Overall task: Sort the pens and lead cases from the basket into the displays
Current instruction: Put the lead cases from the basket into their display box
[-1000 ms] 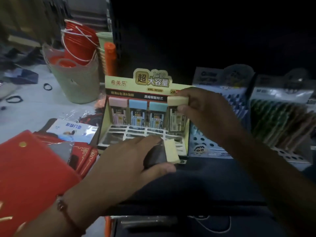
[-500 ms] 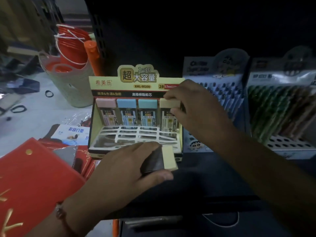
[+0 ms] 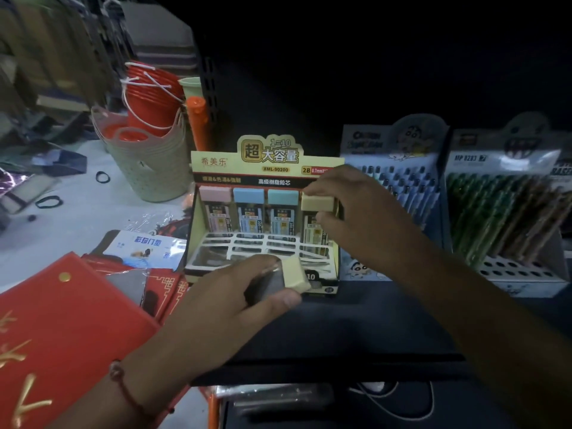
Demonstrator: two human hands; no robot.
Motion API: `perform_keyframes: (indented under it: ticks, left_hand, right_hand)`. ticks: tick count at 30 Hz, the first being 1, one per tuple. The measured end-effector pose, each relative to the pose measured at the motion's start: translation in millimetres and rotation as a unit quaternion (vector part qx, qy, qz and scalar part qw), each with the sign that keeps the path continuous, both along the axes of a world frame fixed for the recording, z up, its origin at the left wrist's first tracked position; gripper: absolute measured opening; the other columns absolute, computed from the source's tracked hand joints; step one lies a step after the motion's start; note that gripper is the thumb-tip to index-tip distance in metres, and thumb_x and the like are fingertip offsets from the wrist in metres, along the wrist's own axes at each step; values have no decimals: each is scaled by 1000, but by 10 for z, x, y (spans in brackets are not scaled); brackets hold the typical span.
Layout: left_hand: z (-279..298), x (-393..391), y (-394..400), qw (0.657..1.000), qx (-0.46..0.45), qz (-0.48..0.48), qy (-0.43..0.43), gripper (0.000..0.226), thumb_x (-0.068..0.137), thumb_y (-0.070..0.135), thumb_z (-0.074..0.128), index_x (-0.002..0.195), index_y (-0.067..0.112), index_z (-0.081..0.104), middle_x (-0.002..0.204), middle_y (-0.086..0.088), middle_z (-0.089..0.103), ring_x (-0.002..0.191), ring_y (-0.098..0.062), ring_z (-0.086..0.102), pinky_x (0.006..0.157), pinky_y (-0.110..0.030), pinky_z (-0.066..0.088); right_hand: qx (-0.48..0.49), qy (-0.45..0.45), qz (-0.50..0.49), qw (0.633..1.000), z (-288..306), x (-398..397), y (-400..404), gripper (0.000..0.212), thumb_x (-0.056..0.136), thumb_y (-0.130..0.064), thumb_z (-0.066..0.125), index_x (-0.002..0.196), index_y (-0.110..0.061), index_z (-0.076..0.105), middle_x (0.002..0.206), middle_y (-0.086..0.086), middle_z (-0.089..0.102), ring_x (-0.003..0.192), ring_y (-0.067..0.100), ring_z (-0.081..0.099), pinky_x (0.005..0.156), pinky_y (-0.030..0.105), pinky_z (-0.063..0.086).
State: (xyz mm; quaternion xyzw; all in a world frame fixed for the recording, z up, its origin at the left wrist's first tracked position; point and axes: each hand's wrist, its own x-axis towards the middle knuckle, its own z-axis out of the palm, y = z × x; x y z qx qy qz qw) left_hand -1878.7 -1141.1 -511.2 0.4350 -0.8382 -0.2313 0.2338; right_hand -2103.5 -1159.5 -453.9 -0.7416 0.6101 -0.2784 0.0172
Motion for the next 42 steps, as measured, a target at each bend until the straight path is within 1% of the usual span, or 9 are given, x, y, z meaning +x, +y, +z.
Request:
perform_keyframes:
  ticks: [3,6,12,15,17,19,27,32,42]
  left_hand:
    - [16,1,-23,990,73,2,119,46,80,83,37,99,47,58,80,19,62,71,1,58,63,-23,42]
    - [90,-55,-27,958,150,11,243,47,83,75,42,82,33,63,72,-3,64,60,-16,58,59,-39,48]
    - [229,-190,115,925,242,23,291,66,84,66,29,95,14,67,72,-11,71,57,-24,65,55,-31,55]
    - [245,-219,160,924,245,19,292,58,83,66,28,96,29,70,78,-3,74,63,-20,70,62,-39,60]
    - [232,-219,156,935,220,35,276,48,89,59,30,80,36,70,67,23,69,60,5,66,57,-19,54]
    - [237,-207,149,950,169,42,258,39,92,53,35,80,31,65,60,30,63,57,11,60,49,-7,42]
    - [33,-150,41,997,-65,12,31,45,88,74,32,101,38,56,82,16,58,77,-2,54,64,-24,42]
    - [5,-177,2,985,-149,4,-84,71,85,81,24,140,40,42,97,21,48,88,-1,46,69,-11,32]
    - [-86,-198,-45,974,-188,-27,-125,75,86,78,30,143,30,44,97,18,44,89,-6,46,70,-23,35]
  right_hand:
    - [115,-102,69,986,163,90,169,42,88,-13,66,117,-43,64,117,-25,53,100,1,60,79,25,50]
    - [217,-172,156,948,205,189,303,41,87,-22,74,119,-45,64,119,-26,63,109,-11,58,92,26,49]
    - [165,-254,130,944,20,223,316,37,79,-34,81,112,-44,69,103,-11,73,95,4,70,92,38,56]
    - [162,-232,106,953,26,142,319,37,78,-38,81,113,-41,71,99,-9,72,92,5,70,91,35,57]
    - [154,-237,101,954,61,95,322,27,80,-35,79,106,-37,73,93,-11,74,86,2,70,84,26,58]
    - [147,-254,99,951,113,40,321,20,83,-29,77,103,-31,74,88,-14,75,79,0,70,72,14,55]
    - [-13,-237,27,971,254,-254,278,15,90,-24,70,105,-22,72,87,-8,71,72,2,65,59,11,49]
    - [-64,-218,2,974,205,-313,203,17,91,-22,70,108,-24,72,87,-23,66,75,-14,61,65,4,44]
    - [-52,-98,6,994,36,-153,134,30,91,-27,70,121,-23,71,101,-15,62,92,-3,57,79,3,41]
